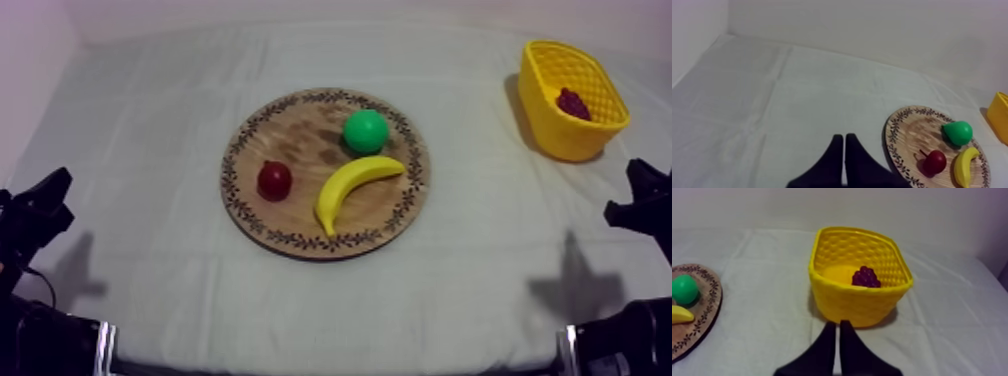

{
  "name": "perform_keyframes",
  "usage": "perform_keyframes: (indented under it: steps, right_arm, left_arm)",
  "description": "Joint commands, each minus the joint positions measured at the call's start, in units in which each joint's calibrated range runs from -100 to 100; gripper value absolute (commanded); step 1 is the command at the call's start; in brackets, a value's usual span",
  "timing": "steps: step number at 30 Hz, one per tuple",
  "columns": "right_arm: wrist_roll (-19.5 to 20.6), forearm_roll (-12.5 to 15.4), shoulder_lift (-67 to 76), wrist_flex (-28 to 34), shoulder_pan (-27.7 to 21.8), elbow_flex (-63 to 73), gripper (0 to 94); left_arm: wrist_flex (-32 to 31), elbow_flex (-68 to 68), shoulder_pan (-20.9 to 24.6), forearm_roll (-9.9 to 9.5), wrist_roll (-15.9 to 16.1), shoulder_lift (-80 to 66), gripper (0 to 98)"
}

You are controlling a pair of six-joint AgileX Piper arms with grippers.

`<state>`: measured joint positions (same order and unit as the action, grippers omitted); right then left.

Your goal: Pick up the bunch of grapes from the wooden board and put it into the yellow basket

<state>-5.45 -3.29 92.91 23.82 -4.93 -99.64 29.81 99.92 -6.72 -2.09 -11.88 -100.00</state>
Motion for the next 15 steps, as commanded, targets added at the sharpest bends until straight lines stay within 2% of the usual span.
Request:
perform_keyframes:
  steps: [1, 5, 11, 15]
  right_arm:
    - [-2.7, 2.7, 1.6, 1.7, 0.0, 0.0, 0.7]
    - [-4.3, 6.0, 2.6, 4.8, 0.1, -0.1, 0.7]
    - [-1.4, 5.6, 2.8, 9.0, 1.0, -0.1, 1.0]
    - [-1.3, 5.0, 2.8, 10.4, 1.4, -0.1, 6.1]
  left_arm:
    - [0.0, 0.0, 0.0, 0.02, 0.0, 0.0, 0.1]
    - [0.0, 0.0, 0.0, 0.02, 0.0, 0.0, 0.1]
    - [0.0, 0.0, 0.0, 0.02, 0.0, 0.0, 0.1]
    - [0.0, 0.0, 0.0, 0.02, 0.0, 0.0, 0.1]
